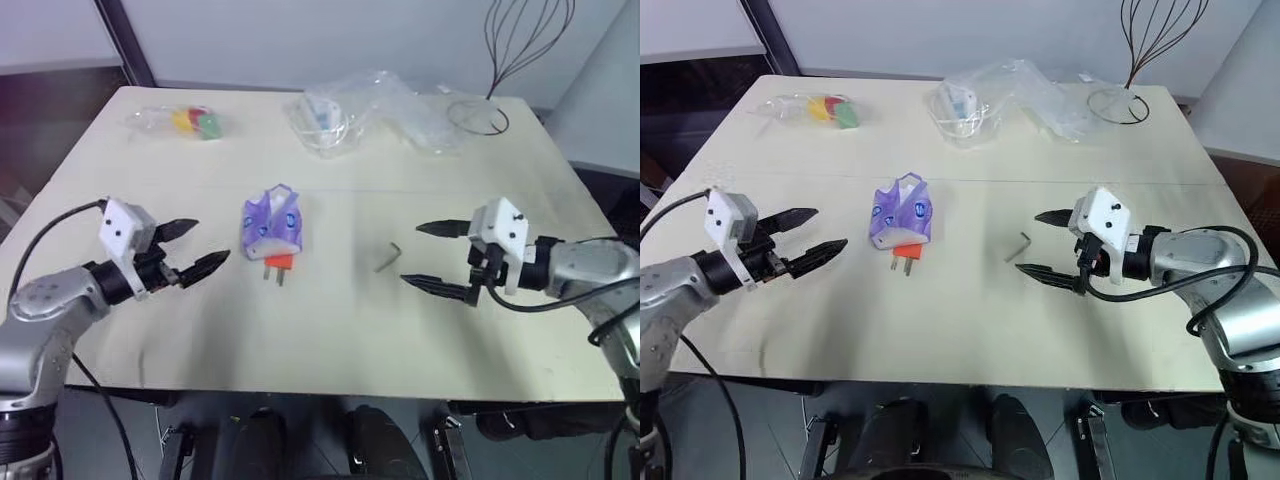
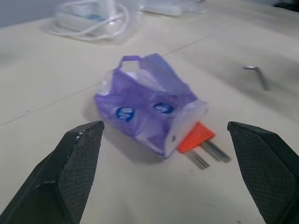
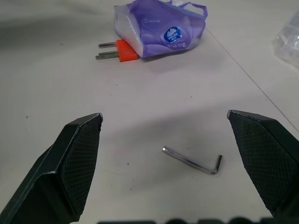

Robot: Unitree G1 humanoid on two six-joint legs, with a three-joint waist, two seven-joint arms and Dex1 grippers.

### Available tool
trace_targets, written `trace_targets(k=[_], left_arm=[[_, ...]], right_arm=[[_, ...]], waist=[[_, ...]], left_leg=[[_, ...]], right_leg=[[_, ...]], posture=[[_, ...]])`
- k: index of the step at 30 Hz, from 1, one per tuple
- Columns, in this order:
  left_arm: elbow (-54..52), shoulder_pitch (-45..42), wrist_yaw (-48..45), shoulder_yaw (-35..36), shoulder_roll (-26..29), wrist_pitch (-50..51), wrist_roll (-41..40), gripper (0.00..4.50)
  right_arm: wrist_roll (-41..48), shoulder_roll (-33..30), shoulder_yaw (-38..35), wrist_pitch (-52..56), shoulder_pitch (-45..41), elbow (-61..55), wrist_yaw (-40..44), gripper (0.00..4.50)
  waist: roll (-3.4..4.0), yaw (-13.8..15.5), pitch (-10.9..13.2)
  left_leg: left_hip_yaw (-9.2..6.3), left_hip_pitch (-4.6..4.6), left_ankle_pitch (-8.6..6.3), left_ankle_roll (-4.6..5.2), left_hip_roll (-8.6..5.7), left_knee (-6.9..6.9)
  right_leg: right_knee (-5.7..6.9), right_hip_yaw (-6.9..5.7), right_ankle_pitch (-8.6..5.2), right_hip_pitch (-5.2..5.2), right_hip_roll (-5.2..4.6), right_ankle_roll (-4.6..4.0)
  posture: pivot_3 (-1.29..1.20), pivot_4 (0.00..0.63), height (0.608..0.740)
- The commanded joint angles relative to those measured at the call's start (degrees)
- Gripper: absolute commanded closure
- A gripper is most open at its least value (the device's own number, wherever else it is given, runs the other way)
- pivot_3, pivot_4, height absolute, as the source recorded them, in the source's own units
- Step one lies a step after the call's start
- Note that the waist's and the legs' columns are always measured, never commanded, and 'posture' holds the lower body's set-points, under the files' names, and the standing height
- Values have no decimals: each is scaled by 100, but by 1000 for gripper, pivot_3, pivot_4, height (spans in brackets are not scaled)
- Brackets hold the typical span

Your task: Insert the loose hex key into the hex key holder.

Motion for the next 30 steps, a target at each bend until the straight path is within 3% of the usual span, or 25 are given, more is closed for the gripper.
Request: trace_targets(k=[1,21,30], left_arm=[[-13,-216,-120,166,116,83,-183,68],[114,-766,-213,-205,154,505,-62,68],[519,-932,-288,-742,8,164,484,68]], right_arm=[[22,-92,-181,-76,-214,-64,46,0],[-92,-109,-116,-104,-572,50,37,0],[-195,-63,-124,-115,-543,78,-14,0]], waist=[[1,-3,0],[0,-1,1],[0,5,1]], left_leg=[[0,0,0,0,0,0],[1,-4,0,0,1,0],[2,-5,0,0,0,1]], right_leg=[[0,0,0,-1,0,0],[0,1,1,-6,-2,1],[0,1,0,-6,-2,1]], posture=[[0,150,740],[0,150,740],[0,150,740]])
